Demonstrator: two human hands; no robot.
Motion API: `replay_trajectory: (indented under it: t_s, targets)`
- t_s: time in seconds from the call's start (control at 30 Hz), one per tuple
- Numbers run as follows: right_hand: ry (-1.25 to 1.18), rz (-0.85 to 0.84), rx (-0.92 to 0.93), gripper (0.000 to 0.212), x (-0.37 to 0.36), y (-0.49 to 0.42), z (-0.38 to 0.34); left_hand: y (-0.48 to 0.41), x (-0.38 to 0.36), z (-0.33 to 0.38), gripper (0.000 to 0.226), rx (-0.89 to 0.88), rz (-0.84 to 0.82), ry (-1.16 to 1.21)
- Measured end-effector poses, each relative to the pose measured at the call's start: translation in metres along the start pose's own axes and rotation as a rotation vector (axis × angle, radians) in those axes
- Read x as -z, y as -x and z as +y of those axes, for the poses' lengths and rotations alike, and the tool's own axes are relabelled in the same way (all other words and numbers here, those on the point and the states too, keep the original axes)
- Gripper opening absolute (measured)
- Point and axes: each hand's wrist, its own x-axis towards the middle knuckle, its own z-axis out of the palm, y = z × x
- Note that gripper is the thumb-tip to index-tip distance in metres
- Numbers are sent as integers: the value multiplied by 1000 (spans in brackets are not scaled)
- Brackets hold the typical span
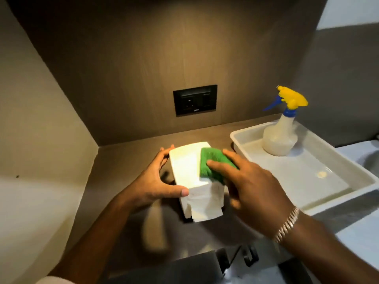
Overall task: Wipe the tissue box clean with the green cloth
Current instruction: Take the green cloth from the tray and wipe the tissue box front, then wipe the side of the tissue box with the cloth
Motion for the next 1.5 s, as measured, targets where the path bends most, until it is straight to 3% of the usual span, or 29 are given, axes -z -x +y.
replay_trajectory:
  t_s: [0.17, 0.3, 0.43, 0.63, 0.7, 0.8, 0.93, 1.03, 1.3, 1.5]
  targets:
    - [-239, -119, -50, 59, 19, 59, 35, -11, 5, 57, 151, 195, -137, -529]
    - [-646, 19, -117, 55, 4, 75, 67, -36, -22, 96, 137, 148, -290, -924]
    - [-1058, 151, -222, 52, -22, 82, 84, -43, -29, 114, 127, 192, -364, -953]
    - [-1323, 339, -278, 48, -59, 85, 69, -33, -39, 131, 131, 251, -571, -1080]
    - [-1400, 348, -304, 47, -71, 80, 65, -31, -39, 128, 132, 302, -611, -1016]
    - [-1470, 348, -333, 46, -85, 66, 60, -24, -44, 112, 112, 220, -467, -897]
    - [-1461, 383, -308, 48, -94, 33, 58, -10, -61, 83, 93, -48, -158, -998]
    - [-1391, 330, -321, 59, -99, 7, 58, -9, -65, 72, 83, -111, -44, -991]
    - [-1141, 364, -308, 52, -106, 35, 29, -13, -60, 62, 75, -120, 2, -893]
    - [-1208, 434, -293, 53, -100, 10, 49, -17, -53, 62, 56, -104, -3, -850]
